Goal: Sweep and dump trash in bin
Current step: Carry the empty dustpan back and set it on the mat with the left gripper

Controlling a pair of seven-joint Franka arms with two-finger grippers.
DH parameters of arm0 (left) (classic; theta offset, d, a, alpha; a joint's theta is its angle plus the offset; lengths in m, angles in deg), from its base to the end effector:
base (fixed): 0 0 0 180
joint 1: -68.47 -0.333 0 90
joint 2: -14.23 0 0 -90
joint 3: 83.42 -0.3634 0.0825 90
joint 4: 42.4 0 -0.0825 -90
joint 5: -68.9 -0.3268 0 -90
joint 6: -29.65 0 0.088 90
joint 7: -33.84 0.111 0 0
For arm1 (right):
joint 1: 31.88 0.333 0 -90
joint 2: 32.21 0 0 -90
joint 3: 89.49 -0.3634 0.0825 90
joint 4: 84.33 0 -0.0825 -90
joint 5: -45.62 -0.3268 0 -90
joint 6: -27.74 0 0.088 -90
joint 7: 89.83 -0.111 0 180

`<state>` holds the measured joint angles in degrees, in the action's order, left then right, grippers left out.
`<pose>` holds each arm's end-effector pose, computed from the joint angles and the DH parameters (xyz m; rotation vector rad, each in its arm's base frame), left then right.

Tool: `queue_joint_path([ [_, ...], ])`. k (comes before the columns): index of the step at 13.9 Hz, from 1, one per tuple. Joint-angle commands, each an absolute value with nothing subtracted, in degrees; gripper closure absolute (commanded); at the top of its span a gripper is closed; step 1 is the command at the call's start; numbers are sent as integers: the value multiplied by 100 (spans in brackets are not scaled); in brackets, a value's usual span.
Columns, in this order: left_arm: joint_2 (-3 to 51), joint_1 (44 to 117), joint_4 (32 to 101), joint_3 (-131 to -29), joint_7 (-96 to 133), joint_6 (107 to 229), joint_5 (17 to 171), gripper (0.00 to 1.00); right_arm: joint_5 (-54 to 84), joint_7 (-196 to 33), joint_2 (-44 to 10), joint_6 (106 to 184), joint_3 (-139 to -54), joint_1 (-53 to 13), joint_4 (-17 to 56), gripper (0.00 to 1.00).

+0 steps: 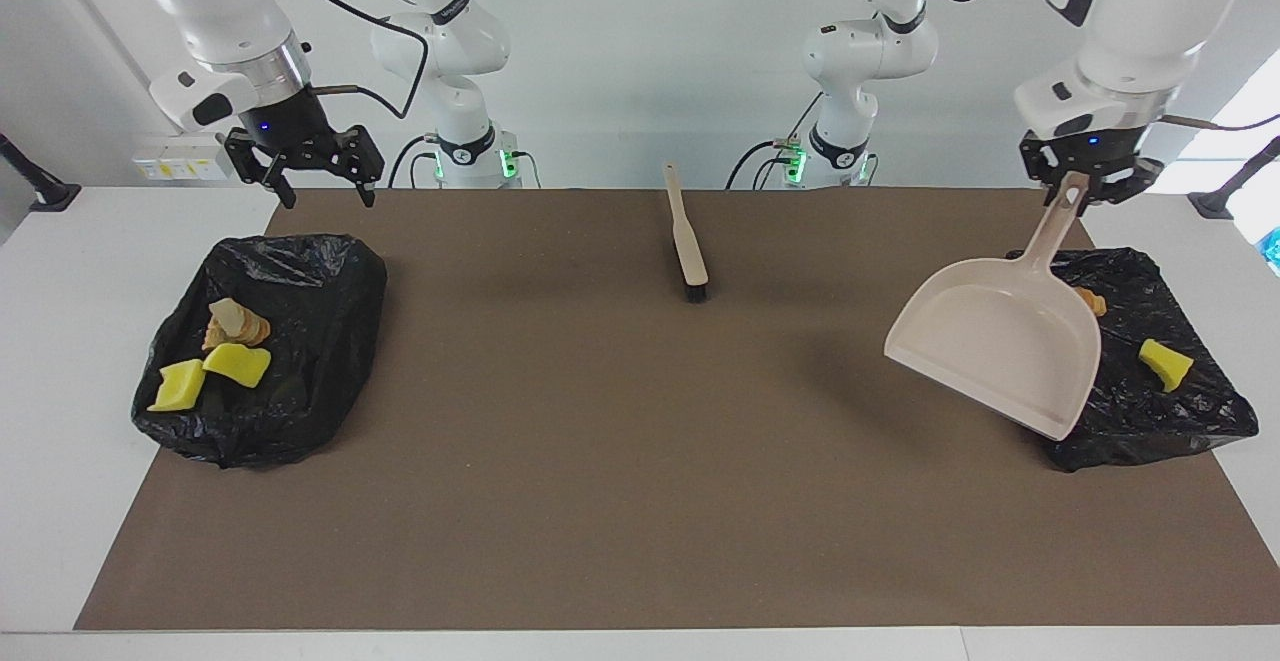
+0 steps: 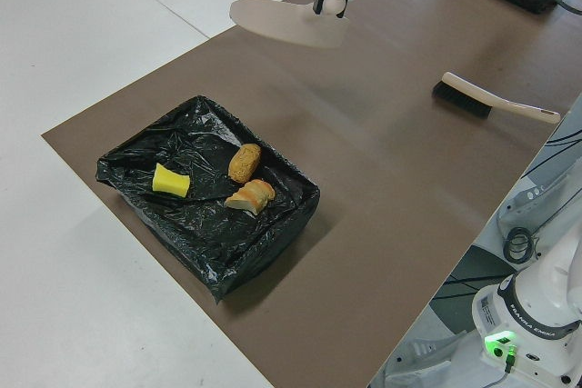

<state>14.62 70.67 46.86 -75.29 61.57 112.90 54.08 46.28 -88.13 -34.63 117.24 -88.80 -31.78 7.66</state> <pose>0.4840 -0.0565 0.6642 -2.7454 0.9223 0.2167 0.4811 -0.0064 0.6734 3.1305 0.0302 -0.0023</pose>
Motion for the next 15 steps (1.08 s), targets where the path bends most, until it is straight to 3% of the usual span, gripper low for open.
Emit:
queue_joint_path([
  [1, 1325, 8030, 5277, -7630, 4235, 11857, 5721, 100, 4607, -8965, -3423, 11660, -8879, -3161, 673, 0],
  [5, 1439, 8596, 5710, -7630, 3087, 12982, 6414, 100, 4465, -9510, -3432, 11669, -8879, -3196, 699, 0],
  [11, 2792, 9509, 5578, -7630, 837, 14809, 6583, 100, 4483, -9493, -3440, 11669, -8879, -3196, 708, 0],
  [15, 3118, 9764, 5621, -7621, 791, 15549, 6635, 100, 4483, -9484, -3440, 11669, -8879, -3196, 708, 0],
])
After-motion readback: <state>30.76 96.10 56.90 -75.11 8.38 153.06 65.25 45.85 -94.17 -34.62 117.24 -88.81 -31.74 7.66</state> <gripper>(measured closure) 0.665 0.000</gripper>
